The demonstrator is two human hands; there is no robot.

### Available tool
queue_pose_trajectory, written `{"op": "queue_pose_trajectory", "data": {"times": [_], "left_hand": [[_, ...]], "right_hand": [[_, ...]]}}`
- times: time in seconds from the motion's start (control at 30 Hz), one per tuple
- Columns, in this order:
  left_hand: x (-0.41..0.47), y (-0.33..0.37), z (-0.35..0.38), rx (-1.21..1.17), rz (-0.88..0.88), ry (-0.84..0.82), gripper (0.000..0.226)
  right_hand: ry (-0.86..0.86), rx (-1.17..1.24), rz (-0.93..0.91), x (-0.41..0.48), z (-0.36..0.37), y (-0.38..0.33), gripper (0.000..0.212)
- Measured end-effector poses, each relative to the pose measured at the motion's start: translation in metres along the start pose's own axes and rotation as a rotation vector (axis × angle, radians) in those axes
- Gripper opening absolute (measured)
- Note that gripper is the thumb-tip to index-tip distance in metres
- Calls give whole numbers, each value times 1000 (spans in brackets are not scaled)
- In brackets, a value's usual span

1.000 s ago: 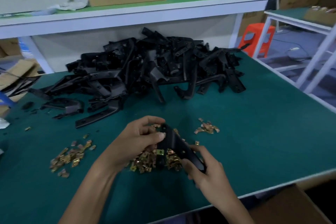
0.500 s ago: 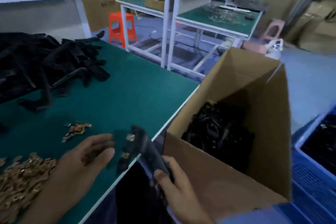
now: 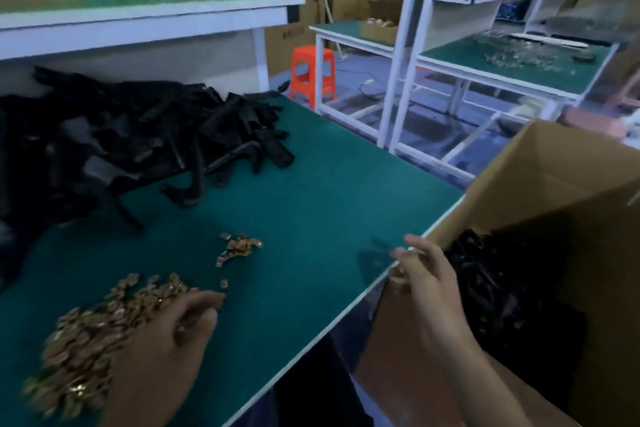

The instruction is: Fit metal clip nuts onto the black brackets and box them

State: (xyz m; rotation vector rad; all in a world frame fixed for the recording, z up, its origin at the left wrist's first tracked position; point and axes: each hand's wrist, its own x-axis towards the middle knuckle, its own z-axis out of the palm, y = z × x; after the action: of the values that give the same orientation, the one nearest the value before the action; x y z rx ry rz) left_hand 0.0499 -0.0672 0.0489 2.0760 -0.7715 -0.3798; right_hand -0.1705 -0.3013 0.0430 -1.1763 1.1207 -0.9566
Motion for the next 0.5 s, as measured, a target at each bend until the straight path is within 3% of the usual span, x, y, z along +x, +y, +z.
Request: {"op": "queue_pose_trajectory", "data": {"times": [0.17,0.27,0.37,0.5], "left_hand": [[-4,-36,-2,456,192,308,10],[-7,-53,4,528,203,431,39],[-4,-55,7,553,263,499,40],[0,-59,7,611,295,499,32]], "right_hand": [[-467,-301,-222,24,135,-27,12],[-700,-587,-442,40,220,-34,11],[-805,-969,-701,68,298,-39,33],[-736,-1492,-954,97,367,-42,63]]}}
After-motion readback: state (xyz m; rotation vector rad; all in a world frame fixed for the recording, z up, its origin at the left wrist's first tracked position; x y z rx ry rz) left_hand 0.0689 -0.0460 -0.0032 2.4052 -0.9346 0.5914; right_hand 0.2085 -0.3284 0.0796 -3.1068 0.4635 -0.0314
